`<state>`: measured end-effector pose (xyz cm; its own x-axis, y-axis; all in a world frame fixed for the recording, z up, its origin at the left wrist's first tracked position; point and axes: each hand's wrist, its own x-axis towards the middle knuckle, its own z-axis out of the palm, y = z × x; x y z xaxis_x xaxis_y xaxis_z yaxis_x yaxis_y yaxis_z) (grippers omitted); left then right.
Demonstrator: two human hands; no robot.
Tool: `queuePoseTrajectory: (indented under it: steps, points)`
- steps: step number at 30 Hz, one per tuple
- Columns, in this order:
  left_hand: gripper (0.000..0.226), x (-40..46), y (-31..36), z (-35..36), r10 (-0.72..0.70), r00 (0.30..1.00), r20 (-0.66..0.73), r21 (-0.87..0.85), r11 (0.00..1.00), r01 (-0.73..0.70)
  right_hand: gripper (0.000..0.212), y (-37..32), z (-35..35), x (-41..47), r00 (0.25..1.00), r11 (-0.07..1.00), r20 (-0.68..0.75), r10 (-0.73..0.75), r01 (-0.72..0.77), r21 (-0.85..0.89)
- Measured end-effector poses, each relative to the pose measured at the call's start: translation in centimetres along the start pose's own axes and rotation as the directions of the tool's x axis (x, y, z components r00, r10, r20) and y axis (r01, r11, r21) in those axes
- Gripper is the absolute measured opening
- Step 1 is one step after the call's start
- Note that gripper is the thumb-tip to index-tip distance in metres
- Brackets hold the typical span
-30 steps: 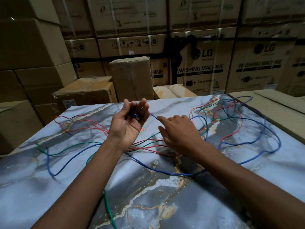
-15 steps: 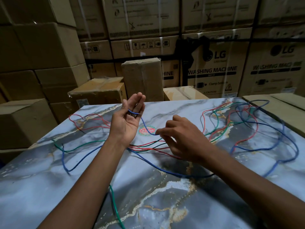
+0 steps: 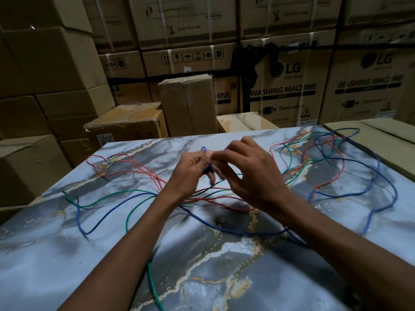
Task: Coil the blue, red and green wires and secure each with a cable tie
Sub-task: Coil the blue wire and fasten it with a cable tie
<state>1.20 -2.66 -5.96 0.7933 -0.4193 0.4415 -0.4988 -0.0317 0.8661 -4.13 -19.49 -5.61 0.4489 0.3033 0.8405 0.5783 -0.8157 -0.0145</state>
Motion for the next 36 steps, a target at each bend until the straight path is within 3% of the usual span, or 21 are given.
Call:
queuePoseTrajectory:
  steps: [4, 9, 14, 18, 20, 22, 26, 31, 36]
  points:
    - [0.058, -0.3, 0.0, 1.0, -0.030, 0.999, -0.036, -0.052, 0.998, 0.029, 0.017, 1.3, -0.7, 0.2, 0.992, 0.994, -0.072, 0.106, -0.103, 0.048]
    - [0.043, -0.4, 0.6, 1.5, -0.126, 0.986, 0.105, -0.226, 0.963, 0.147, 0.030, 2.5, -0.8, 0.3, 0.983, 0.978, -0.046, 0.177, -0.170, 0.122]
    - [0.030, -0.5, 1.3, 1.0, -0.228, 0.931, 0.286, -0.500, 0.793, 0.348, 0.027, 2.4, 0.1, 0.0, 0.982, 0.980, -0.069, 0.176, -0.169, 0.102]
    - [0.031, -0.6, 1.3, 1.4, -0.213, 0.914, 0.344, -0.635, 0.664, 0.394, 0.023, 2.1, 0.3, 0.0, 0.977, 0.969, -0.061, 0.203, -0.191, 0.155]
    - [0.030, -0.4, 1.4, 1.2, -0.188, 0.914, 0.360, -0.682, 0.615, 0.395, 0.022, 2.2, 0.0, 0.3, 0.957, 0.901, 0.007, 0.290, -0.275, 0.335]
    - [0.029, -0.3, 1.6, 0.8, -0.192, 0.917, 0.351, -0.713, 0.580, 0.394, 0.022, 2.4, -0.7, 0.8, 0.908, 0.749, 0.136, 0.396, -0.405, 0.525]
    - [0.029, -0.3, 1.8, 0.0, -0.193, 0.919, 0.343, -0.746, 0.538, 0.392, 0.025, 4.3, -1.8, 1.0, 0.846, 0.558, 0.316, 0.430, -0.524, 0.643]
    - [0.030, -0.2, 1.7, 0.1, -0.199, 0.912, 0.360, -0.759, 0.506, 0.410, 0.034, 6.7, -2.6, 0.3, 0.803, 0.510, 0.425, 0.417, -0.594, 0.622]
    - [0.027, 0.0, 1.2, -0.3, -0.186, 0.953, 0.239, -0.831, 0.468, 0.300, 0.025, 8.1, -2.2, -0.5, 0.747, 0.535, 0.476, 0.465, -0.665, 0.521]
